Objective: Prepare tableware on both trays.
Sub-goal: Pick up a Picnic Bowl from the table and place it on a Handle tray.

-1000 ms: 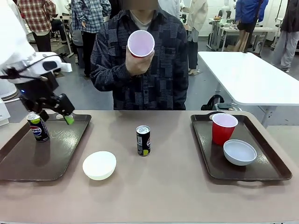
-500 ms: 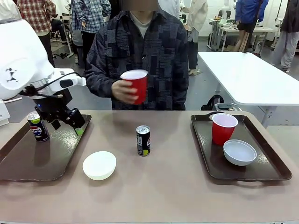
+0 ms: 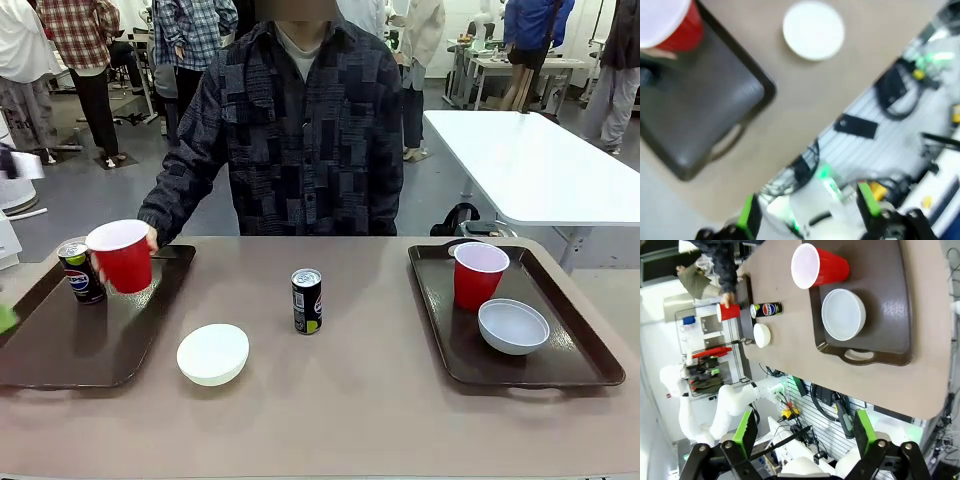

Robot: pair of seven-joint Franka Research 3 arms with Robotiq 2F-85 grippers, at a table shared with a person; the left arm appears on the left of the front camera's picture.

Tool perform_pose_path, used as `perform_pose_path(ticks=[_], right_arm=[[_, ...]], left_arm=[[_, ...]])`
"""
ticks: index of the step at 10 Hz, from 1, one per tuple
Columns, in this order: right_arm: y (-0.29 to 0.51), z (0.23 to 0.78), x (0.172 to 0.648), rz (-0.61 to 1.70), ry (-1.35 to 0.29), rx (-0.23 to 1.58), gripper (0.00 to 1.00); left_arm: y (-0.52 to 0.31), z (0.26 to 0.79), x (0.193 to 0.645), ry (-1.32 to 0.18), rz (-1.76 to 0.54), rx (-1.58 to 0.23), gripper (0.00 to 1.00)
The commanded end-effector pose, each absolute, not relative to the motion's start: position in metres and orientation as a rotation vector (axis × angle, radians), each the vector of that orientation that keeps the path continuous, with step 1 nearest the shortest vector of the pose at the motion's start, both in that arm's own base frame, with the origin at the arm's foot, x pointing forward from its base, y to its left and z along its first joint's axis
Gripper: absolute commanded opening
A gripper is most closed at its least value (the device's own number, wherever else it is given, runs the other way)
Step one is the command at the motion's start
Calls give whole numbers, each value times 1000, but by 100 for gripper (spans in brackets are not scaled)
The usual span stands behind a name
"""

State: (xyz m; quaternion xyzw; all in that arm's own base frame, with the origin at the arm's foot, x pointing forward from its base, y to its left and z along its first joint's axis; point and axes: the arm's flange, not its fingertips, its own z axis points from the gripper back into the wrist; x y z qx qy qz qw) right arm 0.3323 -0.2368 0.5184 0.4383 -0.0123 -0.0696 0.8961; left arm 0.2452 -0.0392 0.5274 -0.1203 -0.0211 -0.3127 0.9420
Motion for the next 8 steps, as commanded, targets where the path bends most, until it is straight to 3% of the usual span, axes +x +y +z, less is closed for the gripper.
perform_pose_path(ticks=[1,5,8], right_arm=[[-234,518,331,-140,-42,921,100],[-234,518,331,-140,-42,921,100],[-234,518,331,-140,-42,921,100]], left_arm=[[-30,516,247,-51,-613,-229,100],[-29,514,258,-54,-572,-236,100],[-74,502,291,-110,-445,-210,100]])
